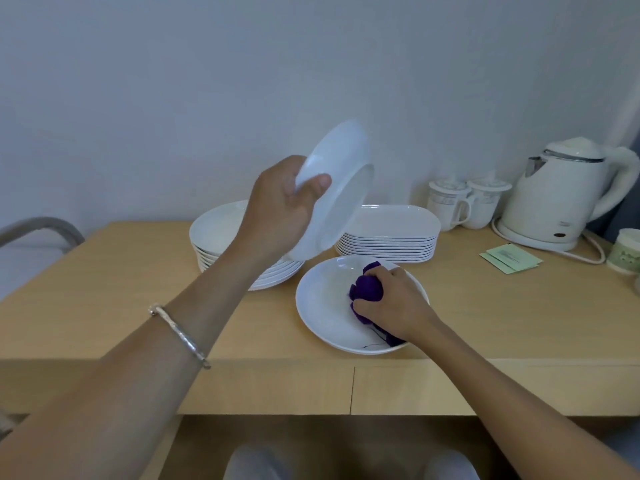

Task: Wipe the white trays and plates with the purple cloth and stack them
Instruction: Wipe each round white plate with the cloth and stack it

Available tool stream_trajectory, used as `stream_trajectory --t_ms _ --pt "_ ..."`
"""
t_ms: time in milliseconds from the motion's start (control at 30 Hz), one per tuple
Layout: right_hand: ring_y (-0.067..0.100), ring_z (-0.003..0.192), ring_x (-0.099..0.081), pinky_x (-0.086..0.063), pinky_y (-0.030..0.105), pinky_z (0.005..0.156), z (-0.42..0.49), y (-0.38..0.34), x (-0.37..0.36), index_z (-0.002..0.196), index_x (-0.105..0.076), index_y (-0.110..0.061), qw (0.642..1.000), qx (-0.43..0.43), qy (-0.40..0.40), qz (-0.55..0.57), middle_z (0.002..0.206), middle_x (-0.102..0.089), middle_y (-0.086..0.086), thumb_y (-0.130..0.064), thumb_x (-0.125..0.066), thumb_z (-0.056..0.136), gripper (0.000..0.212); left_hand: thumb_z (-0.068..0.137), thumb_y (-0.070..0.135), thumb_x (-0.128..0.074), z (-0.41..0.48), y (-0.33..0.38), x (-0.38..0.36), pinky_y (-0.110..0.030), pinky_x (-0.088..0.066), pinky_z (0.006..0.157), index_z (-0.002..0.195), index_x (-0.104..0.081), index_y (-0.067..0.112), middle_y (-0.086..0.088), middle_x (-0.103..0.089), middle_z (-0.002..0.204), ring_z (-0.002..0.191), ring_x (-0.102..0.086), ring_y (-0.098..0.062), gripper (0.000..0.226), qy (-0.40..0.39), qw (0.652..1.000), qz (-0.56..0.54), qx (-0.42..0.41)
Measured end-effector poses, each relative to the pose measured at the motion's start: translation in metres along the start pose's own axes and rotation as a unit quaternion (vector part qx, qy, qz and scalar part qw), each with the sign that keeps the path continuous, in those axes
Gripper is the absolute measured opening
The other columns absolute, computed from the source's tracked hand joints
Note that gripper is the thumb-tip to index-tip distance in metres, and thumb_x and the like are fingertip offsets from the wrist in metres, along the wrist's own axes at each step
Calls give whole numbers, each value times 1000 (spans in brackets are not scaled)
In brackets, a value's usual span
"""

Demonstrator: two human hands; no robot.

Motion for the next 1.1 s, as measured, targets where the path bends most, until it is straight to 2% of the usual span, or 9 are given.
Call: stream_trajectory --t_ms 100,233,300,367,467,633,800,1000,1100 --pt "16 103 -44 -38 25 85 -1 0 -1 127 -46 -27 1000 1 -3 0 115 -40 -2 -39 -68 77 57 92 18 -60 8 3 15 -10 -43 62 84 -57 29 15 -61 79 67 -56 9 13 38 999 -18 -18" --pt "19 108 -44 -41 29 90 -1 -1 -1 128 -45 -26 1000 0 -6 -6 113 -39 -2 -39 -68 78 57 93 28 -54 16 -3 27 -24 -42 65 98 -58 19 7 -57 75 71 -55 -15 11 30 987 145 -68" --pt "19 106 -44 -42 29 88 -1 -1 -2 127 -45 -26 1000 -3 -6 -12 113 -40 -2 -39 -68 78 56 91 38 -45 16 -16 26 -33 -36 62 108 -58 14 -1 -51 66 70 -53 -32 32 -8 950 300 -90" --pt "20 107 -44 -43 31 89 0 -3 -3 126 -45 -25 1000 -6 -10 -22 114 -42 0 -40 -67 78 55 97 37 -43 14 -36 23 -34 -32 64 116 -56 12 -8 -56 69 75 -58 -39 34 -42 895 430 -112" --pt "24 110 -41 -40 33 91 2 -6 -7 127 -43 -23 998 -10 -26 -54 116 -41 3 -42 -64 79 55 99 30 -43 8 -70 22 -35 -32 65 119 -54 12 -17 -68 85 81 -62 -41 29 -79 852 504 -113" --pt "24 111 -38 -39 34 91 3 -6 -9 128 -41 -23 996 -15 -31 -77 114 -39 2 -43 -61 81 55 97 22 -53 -5 -104 28 -32 -30 57 103 -59 8 -17 -66 70 62 -61 -39 17 -105 835 528 -116" --pt "23 113 -37 -37 34 94 3 -5 -10 130 -40 -26 997 -12 -24 -69 120 -41 3 -42 -60 82 55 97 27 -50 -4 -123 34 -31 -32 57 106 -62 9 -15 -67 74 67 -61 -37 24 -122 841 515 -108" --pt "22 116 -36 -37 33 96 4 -3 -12 133 -40 -27 998 -9 -16 -62 125 -41 2 -42 -61 82 57 98 43 -23 -5 -133 26 -36 -48 70 115 -57 12 -3 -67 104 98 -60 -26 49 -195 831 510 -105" --pt "22 118 -36 -36 35 98 3 -3 -11 133 -39 -28 997 4 -21 -69 127 -42 1 -44 -59 84 56 88 46 -4 -10 -137 22 -45 -42 98 119 -60 8 -8 -66 115 112 -59 -28 74 -193 840 497 -104"
Point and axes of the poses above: each hand's wrist, its own z-axis towards the middle knuckle, its own x-axis out of the back of the hand, y = z × x, the point moved 5 cm from there along z, towards the middle knuckle
